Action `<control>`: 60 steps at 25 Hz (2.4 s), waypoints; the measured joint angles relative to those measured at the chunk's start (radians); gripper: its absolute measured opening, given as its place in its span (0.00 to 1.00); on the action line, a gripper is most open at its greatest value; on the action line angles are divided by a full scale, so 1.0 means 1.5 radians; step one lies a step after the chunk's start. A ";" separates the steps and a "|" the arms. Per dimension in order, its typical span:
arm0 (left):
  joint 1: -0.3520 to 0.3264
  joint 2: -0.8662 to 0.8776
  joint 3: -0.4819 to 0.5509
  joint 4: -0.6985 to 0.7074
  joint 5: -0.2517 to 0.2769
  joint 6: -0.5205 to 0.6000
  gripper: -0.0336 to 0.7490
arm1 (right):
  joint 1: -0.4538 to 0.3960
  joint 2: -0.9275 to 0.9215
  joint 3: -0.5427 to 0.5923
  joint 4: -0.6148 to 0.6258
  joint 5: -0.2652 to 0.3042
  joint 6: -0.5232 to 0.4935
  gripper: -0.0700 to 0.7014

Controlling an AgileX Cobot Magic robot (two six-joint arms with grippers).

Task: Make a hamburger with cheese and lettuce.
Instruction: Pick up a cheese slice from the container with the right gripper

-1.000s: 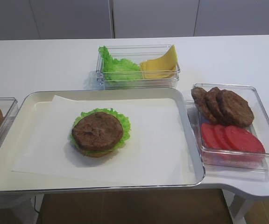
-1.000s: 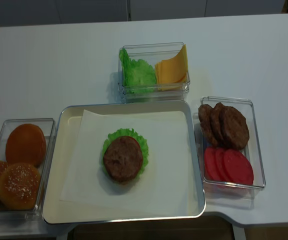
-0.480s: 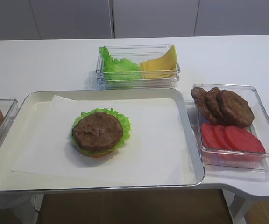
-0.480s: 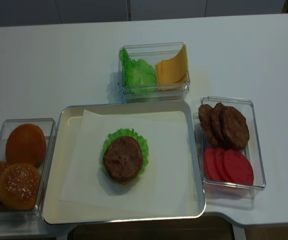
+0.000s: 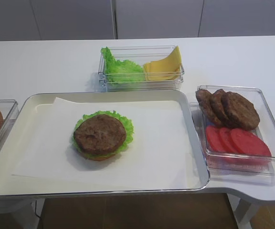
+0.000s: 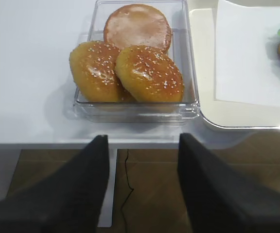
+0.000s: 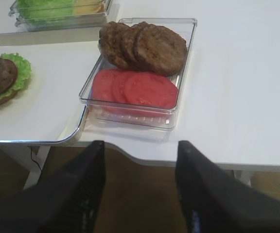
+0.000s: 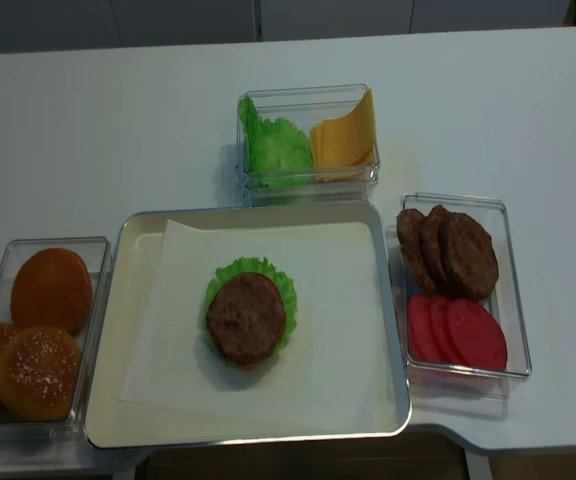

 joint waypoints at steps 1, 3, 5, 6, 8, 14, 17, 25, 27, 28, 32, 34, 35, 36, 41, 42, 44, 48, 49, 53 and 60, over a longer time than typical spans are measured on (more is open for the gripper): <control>0.000 0.000 0.000 0.000 0.000 0.000 0.48 | 0.000 0.014 -0.005 0.003 -0.008 0.003 0.55; 0.000 0.000 0.000 0.000 0.000 0.000 0.48 | 0.000 0.043 -0.017 0.009 -0.025 0.007 0.55; 0.000 0.000 0.000 0.000 0.000 0.000 0.48 | 0.000 0.081 -0.031 0.010 -0.043 0.008 0.55; 0.000 0.000 0.000 0.000 0.000 0.000 0.48 | 0.000 0.098 -0.036 0.010 -0.053 0.008 0.55; 0.000 0.000 0.000 0.000 0.000 0.000 0.48 | 0.000 0.144 -0.051 0.012 -0.074 0.008 0.55; 0.000 0.000 0.000 0.000 0.000 0.000 0.48 | 0.000 0.310 -0.098 0.042 -0.130 -0.041 0.55; 0.000 0.000 0.000 0.000 0.000 0.000 0.48 | 0.000 0.413 -0.139 0.095 -0.149 -0.091 0.55; 0.000 0.000 0.000 0.000 0.000 0.000 0.48 | 0.000 0.708 -0.293 0.253 -0.179 -0.223 0.55; 0.000 0.000 0.000 0.000 0.000 0.000 0.48 | 0.000 0.773 -0.341 0.281 -0.180 -0.252 0.55; 0.000 0.000 0.000 0.000 0.000 0.000 0.48 | 0.000 0.808 -0.361 0.289 -0.180 -0.261 0.55; 0.000 0.000 0.000 0.000 0.000 0.000 0.48 | 0.000 0.937 -0.463 0.304 -0.183 -0.278 0.55; 0.000 0.000 0.000 0.000 0.000 0.000 0.48 | 0.000 0.996 -0.519 0.307 -0.183 -0.284 0.55; 0.000 0.000 0.000 0.000 0.000 0.000 0.48 | 0.000 1.028 -0.542 0.308 -0.178 -0.287 0.55; 0.000 0.000 0.000 0.000 0.000 0.000 0.48 | 0.000 1.060 -0.572 0.311 -0.173 -0.289 0.55; 0.000 0.000 0.000 0.000 0.000 0.000 0.48 | 0.000 1.214 -0.718 0.354 -0.146 -0.296 0.55; 0.000 0.000 0.000 0.000 0.000 0.000 0.48 | 0.000 1.240 -0.744 0.361 -0.139 -0.297 0.55; 0.000 0.000 0.000 0.000 0.000 0.000 0.48 | 0.000 1.301 -0.807 0.369 -0.126 -0.298 0.55; 0.000 0.000 0.000 0.000 0.000 0.000 0.48 | 0.009 1.395 -0.911 0.380 -0.103 -0.298 0.55; 0.000 0.000 0.000 0.000 0.000 0.000 0.48 | 0.013 1.410 -0.926 0.382 -0.101 -0.298 0.55; 0.000 0.000 0.000 0.000 0.000 0.000 0.48 | 0.033 1.449 -0.959 0.383 -0.104 -0.298 0.54; 0.000 0.000 0.000 0.000 0.000 0.000 0.48 | 0.047 1.474 -0.961 0.395 -0.114 -0.310 0.53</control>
